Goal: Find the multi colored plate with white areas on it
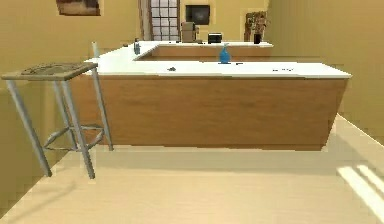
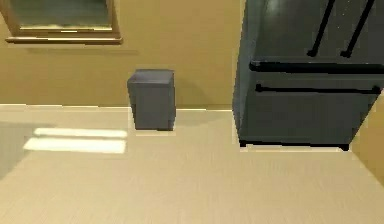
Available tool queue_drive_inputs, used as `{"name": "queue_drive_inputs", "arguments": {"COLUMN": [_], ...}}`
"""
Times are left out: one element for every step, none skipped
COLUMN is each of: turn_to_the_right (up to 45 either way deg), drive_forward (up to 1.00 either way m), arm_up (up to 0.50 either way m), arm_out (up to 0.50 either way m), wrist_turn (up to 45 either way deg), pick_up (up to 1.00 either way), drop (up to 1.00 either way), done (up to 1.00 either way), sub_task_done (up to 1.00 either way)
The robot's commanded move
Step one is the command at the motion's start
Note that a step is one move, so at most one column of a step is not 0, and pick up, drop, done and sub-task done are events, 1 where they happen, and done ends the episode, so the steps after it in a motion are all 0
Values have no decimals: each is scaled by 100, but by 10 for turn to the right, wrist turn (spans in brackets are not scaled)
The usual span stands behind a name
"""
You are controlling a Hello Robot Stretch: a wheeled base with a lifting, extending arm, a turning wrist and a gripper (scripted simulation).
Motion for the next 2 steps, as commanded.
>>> {"name": "queue_drive_inputs", "arguments": {"turn_to_the_right": [0,-450], "drive_forward": [10,0], "arm_up": [0,0], "arm_out": [0,0], "wrist_turn": [0,0], "pick_up": [0,0], "drop": [0,0], "done": [0,0], "sub_task_done": [0,0]}}
